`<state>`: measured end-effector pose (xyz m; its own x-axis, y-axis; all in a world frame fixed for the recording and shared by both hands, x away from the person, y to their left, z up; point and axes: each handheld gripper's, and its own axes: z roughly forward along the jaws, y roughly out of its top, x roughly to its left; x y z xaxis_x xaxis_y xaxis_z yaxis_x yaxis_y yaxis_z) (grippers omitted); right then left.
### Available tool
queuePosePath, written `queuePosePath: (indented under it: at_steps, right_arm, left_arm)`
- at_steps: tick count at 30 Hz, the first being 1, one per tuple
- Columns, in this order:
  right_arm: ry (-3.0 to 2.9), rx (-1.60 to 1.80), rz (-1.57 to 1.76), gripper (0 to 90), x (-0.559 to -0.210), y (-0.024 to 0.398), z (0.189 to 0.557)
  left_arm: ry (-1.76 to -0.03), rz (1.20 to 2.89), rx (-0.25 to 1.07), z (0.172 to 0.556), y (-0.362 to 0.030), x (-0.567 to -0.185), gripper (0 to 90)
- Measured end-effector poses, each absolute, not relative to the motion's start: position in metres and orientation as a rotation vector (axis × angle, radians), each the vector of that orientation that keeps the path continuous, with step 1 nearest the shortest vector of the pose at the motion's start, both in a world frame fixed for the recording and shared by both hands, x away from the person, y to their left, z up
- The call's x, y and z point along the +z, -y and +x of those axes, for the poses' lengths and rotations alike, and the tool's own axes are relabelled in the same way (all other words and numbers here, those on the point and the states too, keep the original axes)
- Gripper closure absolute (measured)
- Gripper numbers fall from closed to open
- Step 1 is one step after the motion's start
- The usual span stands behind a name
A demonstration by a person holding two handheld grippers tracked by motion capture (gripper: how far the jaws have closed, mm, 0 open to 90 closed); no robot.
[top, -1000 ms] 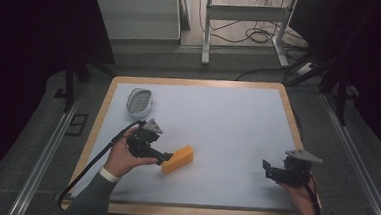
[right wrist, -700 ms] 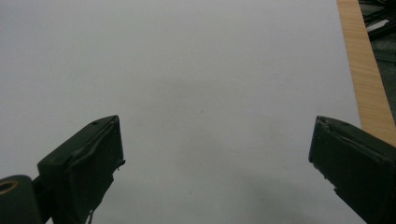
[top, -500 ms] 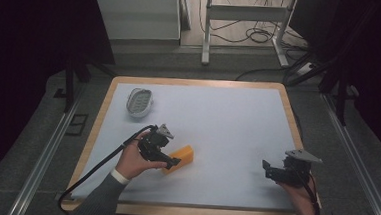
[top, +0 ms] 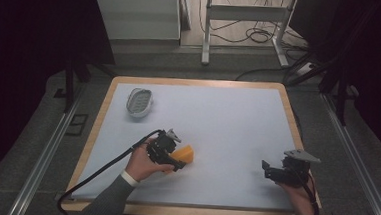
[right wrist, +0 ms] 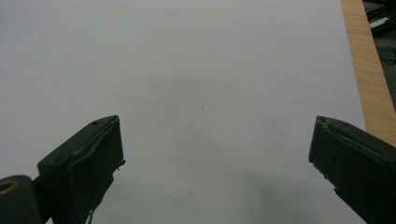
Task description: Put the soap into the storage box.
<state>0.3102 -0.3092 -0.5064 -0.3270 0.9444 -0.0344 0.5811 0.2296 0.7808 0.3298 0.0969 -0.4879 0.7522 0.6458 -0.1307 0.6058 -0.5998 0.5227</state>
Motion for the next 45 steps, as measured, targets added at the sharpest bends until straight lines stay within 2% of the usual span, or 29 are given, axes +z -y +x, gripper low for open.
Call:
queuePosePath:
  at_steps: [10,16,35,45]
  right_arm:
    - [-1.998,0.928,1.392,2.9,-0.506,0.309,0.31]
    - [-1.997,0.926,1.398,2.9,-0.507,0.309,0.31]
    - [-1.985,0.924,1.408,3.0,-0.505,0.313,0.309]
    - [-1.983,0.923,1.411,3.0,-0.505,0.313,0.309]
  left_arm:
    - [-0.943,2.414,0.073,0.33,-0.09,-0.497,47.5]
    - [-0.959,2.42,0.122,0.329,-0.089,-0.499,57.3]
    - [-0.922,2.402,0.119,0.33,-0.094,-0.495,61.2]
    - [-0.927,2.35,0.135,0.333,-0.107,-0.48,61.2]
